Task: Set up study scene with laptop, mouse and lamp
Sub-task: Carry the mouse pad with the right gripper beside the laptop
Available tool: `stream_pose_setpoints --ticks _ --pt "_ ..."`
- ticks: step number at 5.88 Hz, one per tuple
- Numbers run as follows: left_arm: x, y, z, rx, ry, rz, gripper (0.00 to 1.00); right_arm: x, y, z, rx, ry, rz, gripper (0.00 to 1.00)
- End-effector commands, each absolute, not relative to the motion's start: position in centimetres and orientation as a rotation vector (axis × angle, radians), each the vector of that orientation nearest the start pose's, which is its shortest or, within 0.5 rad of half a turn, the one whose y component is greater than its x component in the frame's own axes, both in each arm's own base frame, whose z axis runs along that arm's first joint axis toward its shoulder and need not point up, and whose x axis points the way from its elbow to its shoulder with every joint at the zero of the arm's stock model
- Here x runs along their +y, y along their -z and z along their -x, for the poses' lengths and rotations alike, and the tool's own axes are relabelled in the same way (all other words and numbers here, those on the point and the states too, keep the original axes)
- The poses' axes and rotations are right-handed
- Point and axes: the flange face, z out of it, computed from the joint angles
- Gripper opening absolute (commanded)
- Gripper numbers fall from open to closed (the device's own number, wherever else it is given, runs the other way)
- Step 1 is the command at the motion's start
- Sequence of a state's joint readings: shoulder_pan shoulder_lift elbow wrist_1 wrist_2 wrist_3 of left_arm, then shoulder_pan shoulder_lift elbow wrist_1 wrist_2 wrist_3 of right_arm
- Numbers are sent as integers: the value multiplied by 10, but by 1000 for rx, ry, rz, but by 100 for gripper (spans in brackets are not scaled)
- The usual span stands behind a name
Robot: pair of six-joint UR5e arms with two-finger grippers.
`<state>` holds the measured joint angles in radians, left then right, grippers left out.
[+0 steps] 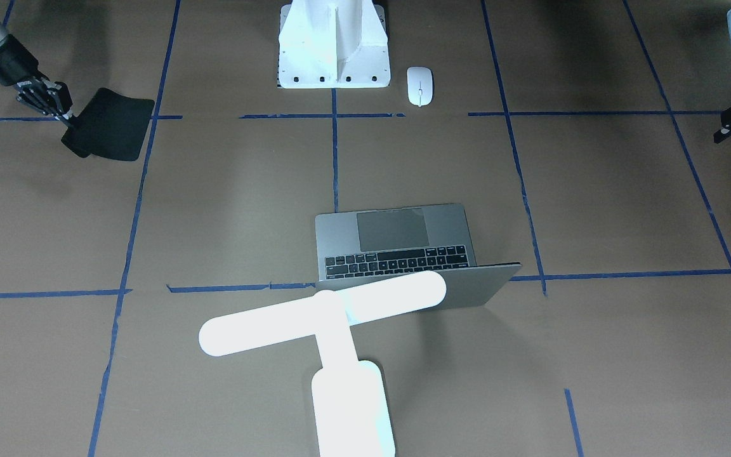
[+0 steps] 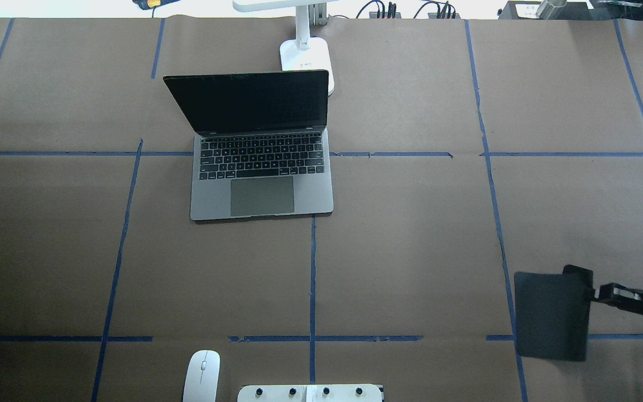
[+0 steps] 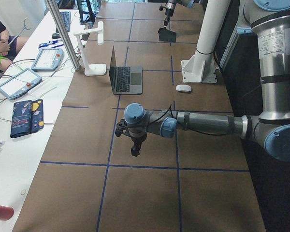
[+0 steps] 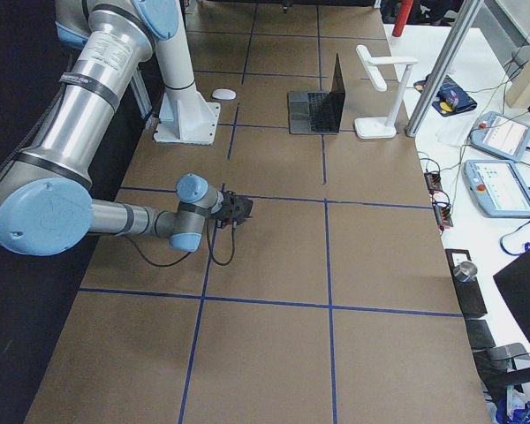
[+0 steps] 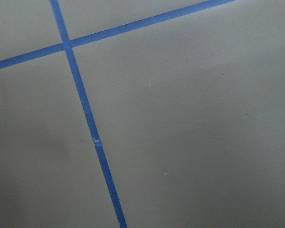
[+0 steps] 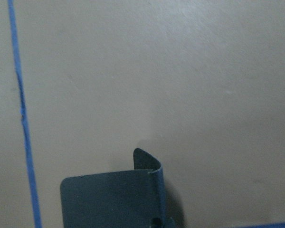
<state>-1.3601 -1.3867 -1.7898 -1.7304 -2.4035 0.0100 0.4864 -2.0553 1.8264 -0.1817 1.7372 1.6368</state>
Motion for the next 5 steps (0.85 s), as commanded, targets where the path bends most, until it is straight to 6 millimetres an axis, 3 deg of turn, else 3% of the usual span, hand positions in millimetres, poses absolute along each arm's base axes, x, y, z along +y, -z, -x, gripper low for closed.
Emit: stream_pose_setpoints --ticks 1,2,5 --pt "-428 -605 -29 869 -289 -112 100 -324 -528 264 -1186 -436 -140 0" --pt "-428 -604 -28 869 -289 -115 100 -359 -501 292 -1176 -466 -157 0" --pt "-429 -600 -29 870 -291 -122 100 -512 -362 415 -1161 -541 -193 0"
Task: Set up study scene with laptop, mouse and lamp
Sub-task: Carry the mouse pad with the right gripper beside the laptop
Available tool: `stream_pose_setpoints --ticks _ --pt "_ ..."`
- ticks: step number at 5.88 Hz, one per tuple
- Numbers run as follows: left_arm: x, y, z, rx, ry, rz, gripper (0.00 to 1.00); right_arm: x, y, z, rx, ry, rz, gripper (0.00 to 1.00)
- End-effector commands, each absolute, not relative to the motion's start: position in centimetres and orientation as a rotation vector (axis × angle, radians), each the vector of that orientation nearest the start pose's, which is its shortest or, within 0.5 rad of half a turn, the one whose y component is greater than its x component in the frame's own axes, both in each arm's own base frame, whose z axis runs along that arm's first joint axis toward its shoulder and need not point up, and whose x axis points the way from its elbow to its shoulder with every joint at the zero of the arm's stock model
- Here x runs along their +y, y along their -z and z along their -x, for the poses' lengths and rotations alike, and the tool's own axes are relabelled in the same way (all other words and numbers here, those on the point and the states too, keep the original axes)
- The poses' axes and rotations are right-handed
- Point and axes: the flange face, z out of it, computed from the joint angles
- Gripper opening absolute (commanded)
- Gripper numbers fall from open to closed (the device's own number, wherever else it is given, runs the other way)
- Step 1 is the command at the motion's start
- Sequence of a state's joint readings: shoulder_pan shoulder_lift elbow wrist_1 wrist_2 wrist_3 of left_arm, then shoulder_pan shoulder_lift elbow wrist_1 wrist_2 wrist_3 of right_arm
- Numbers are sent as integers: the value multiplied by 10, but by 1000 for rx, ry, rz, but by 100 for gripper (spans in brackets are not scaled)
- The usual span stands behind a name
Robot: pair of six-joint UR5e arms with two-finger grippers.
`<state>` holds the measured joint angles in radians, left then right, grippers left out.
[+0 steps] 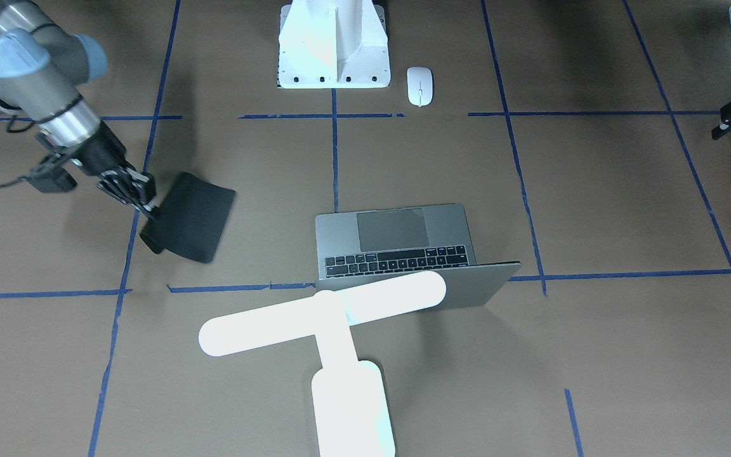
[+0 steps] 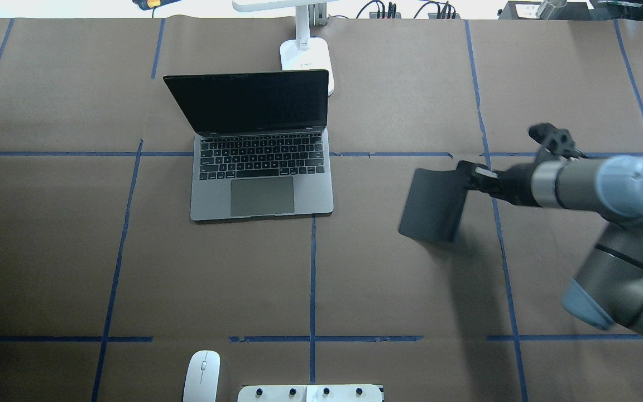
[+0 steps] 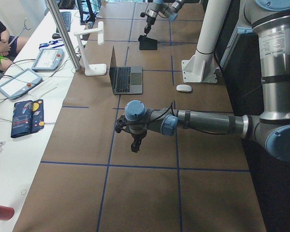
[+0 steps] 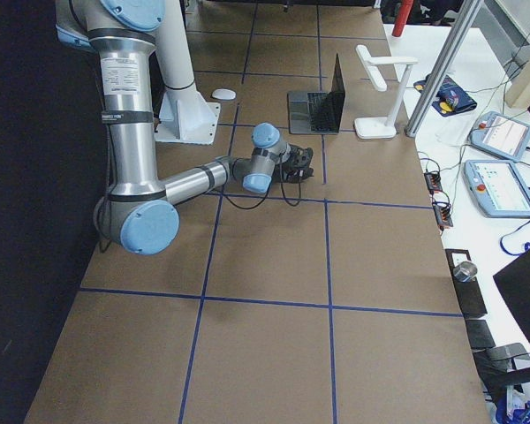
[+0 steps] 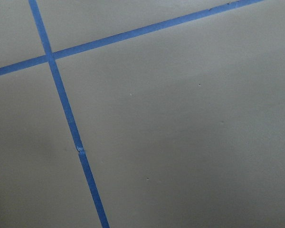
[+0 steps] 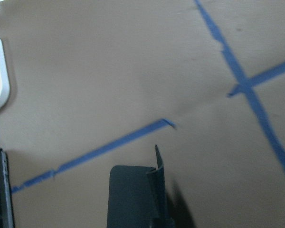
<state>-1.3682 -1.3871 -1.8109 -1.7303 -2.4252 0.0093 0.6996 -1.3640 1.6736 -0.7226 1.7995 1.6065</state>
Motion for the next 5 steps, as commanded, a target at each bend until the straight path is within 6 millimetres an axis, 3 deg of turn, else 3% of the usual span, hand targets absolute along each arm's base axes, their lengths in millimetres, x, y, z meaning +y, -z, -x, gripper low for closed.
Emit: stream_pose_setpoints --ticks 1,2,3,4,5 --pt "-429 -599 -29 870 -292 -123 100 -540 -367 427 -1129 -564 -194 0" --pt "-429 -599 -29 870 -292 -123 100 -557 -377 439 -1096 -576 -190 0" --pt "-429 -595 -29 876 -294 -129 100 -560 -377 444 -1086 -578 -185 13" --pt "-429 -592 -29 875 -298 -136 100 -555 -391 445 -1054 -551 -176 99" --pt "-429 -582 -29 874 -304 -154 100 -562 -393 436 -980 -416 -163 100"
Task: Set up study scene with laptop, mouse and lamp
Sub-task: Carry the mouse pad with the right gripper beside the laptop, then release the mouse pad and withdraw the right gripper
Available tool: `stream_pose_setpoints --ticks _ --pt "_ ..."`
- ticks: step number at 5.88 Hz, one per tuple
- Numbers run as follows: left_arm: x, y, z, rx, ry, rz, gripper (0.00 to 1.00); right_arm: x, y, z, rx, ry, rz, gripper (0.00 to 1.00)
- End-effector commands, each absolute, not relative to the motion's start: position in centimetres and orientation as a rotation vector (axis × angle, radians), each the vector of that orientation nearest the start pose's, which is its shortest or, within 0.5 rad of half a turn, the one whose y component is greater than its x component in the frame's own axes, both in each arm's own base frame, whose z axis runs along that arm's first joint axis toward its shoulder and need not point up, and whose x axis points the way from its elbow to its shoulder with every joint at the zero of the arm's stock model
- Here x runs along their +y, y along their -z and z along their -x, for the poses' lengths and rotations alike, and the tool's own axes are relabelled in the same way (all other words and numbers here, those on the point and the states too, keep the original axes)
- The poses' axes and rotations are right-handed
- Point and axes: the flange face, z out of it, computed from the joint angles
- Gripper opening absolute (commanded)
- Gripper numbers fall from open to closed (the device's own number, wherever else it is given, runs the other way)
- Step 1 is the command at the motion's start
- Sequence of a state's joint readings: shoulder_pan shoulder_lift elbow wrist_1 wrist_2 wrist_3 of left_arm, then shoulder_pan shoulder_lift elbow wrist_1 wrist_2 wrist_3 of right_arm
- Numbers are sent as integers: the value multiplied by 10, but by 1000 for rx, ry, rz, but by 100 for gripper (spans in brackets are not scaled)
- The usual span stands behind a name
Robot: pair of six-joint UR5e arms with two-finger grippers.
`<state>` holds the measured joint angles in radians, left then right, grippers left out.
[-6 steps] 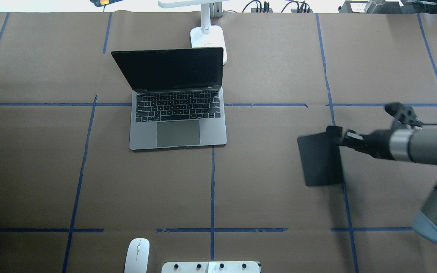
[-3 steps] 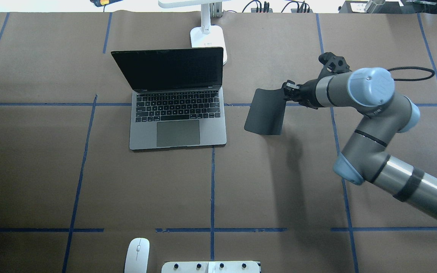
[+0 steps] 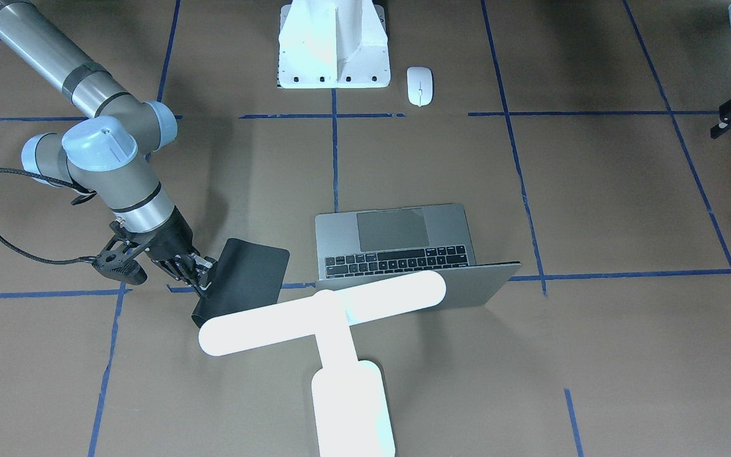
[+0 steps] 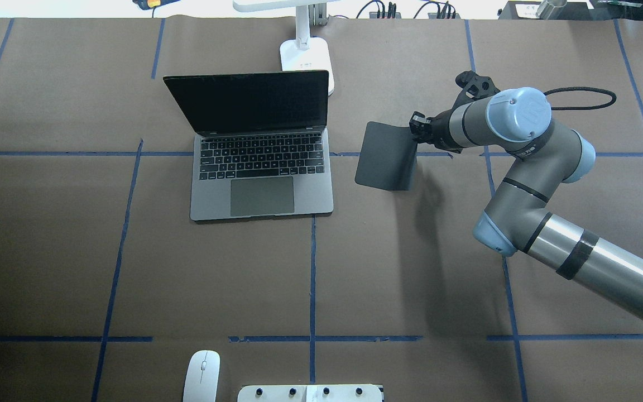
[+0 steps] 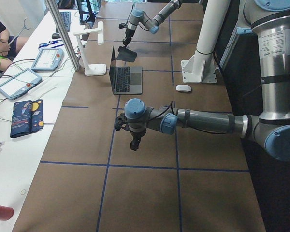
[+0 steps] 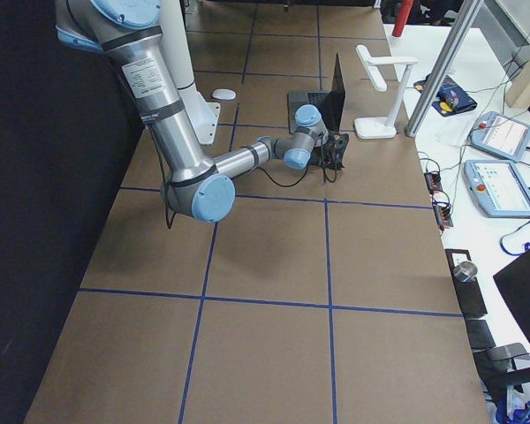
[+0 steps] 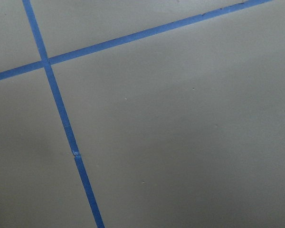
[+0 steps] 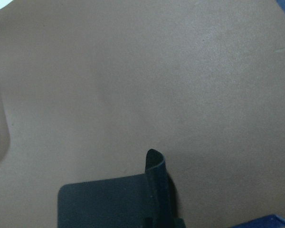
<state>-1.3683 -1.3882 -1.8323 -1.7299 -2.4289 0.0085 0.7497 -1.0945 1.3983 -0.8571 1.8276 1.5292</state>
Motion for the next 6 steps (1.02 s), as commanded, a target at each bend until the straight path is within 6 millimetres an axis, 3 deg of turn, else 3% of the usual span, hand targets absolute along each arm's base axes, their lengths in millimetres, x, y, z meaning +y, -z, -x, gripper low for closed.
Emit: stream_pose_setpoints --ticks 1,2,3,4,5,6 --pt "-432 -570 -29 866 -319 -180 100 -581 -390 390 -926 -335 -111 100" --pt "-431 -543 -30 867 -338 -226 100 -587 -383 351 -846 -268 -81 100" --pt "-431 -523 -34 879 -275 -219 100 -579 -372 321 -748 -146 -83 100" --pt "-424 -489 -62 907 -240 -196 100 -563 -377 275 -676 -20 -94 100" --pt "-414 -463 -93 916 -223 -164 100 -553 -407 216 -620 86 -115 100" --pt "-401 -442 -128 876 -216 -155 100 -548 -454 144 -584 184 -137 100"
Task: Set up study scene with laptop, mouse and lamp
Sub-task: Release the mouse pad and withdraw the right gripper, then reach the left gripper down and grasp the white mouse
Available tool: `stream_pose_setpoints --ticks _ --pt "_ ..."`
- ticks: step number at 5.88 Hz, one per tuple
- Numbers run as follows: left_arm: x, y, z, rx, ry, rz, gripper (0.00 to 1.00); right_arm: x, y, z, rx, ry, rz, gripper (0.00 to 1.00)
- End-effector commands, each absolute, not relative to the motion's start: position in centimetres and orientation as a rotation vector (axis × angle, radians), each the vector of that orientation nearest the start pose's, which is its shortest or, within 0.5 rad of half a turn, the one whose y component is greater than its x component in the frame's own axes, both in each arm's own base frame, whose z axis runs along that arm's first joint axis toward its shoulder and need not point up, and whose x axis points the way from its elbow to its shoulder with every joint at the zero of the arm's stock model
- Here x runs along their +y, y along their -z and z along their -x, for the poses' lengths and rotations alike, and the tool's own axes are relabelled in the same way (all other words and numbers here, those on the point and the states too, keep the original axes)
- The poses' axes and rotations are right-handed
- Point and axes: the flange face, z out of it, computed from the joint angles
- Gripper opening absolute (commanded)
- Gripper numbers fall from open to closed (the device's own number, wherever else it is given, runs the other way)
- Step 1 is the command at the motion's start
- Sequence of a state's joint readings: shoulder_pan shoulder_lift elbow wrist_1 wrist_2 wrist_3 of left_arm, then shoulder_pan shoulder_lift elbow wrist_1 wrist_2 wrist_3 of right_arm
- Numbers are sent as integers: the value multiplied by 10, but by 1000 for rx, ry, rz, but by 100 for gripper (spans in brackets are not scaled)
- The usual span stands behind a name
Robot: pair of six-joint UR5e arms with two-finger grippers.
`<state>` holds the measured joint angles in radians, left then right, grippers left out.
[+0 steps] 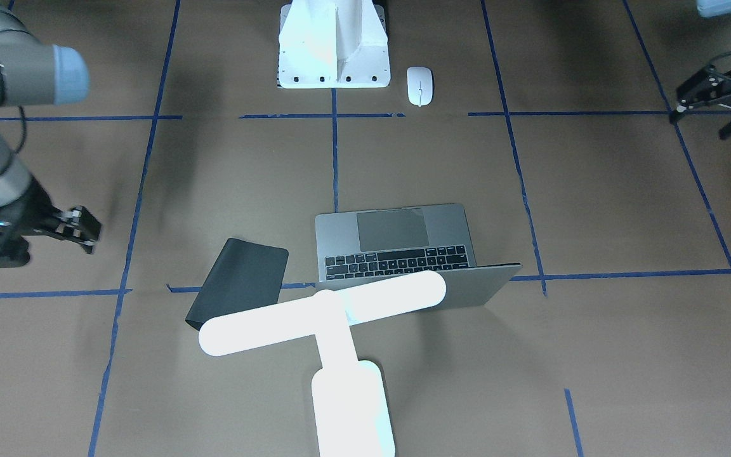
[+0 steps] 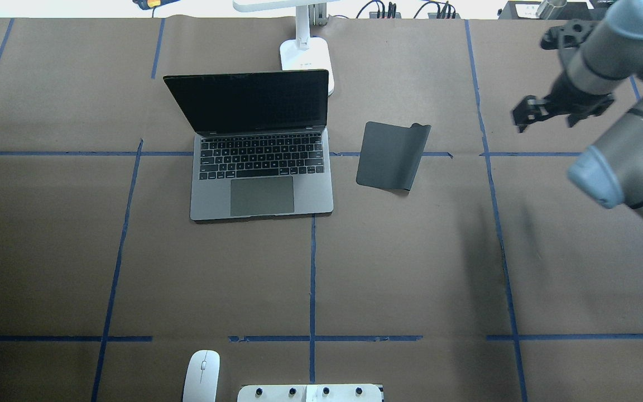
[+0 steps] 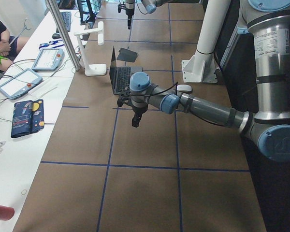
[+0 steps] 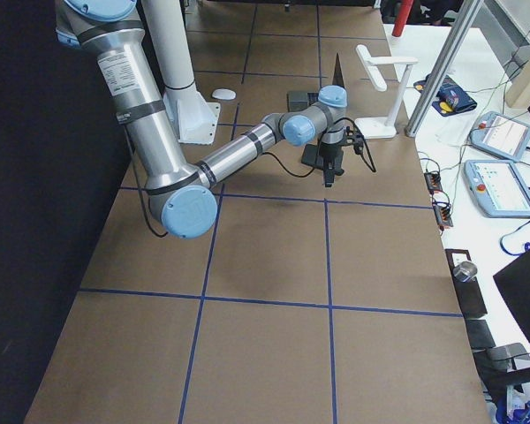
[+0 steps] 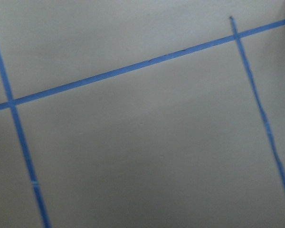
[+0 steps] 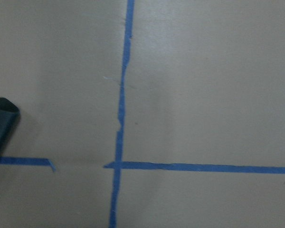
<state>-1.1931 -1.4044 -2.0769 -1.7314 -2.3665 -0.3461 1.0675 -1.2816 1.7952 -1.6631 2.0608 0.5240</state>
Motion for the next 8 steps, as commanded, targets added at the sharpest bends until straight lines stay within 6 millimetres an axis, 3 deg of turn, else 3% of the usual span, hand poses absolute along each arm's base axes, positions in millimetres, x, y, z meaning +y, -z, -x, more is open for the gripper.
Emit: stream_pose_setpoints --ticks 1,2,3,4,5,6,7,8 --pt "-378 -415 -172 881 -220 -122 100 -531 -498 73 -606 251 -140 100" --pt "-351 -386 -207 874 -240 -129 100 -502 -533 0 -630 285 -159 100" --pt "-322 -357 -251 887 -264 -131 100 -458 -577 -62 -650 269 -151 100" --pt "-292 -331 -303 899 -243 -136 100 -421 -610 -91 -655 264 -130 100" --pt "-246 -309 -364 909 -183 -126 100 -403 -621 -90 -702 247 -112 100" --pt "-200 -293 -406 927 -147 -118 100 -401 -622 -88 -719 245 -111 100" --pt "-161 -297 -441 907 -151 -98 100 -401 -623 -88 -718 244 -109 100" --pt "-157 -295 -490 899 -132 -112 100 -400 -621 -90 -715 244 -116 100"
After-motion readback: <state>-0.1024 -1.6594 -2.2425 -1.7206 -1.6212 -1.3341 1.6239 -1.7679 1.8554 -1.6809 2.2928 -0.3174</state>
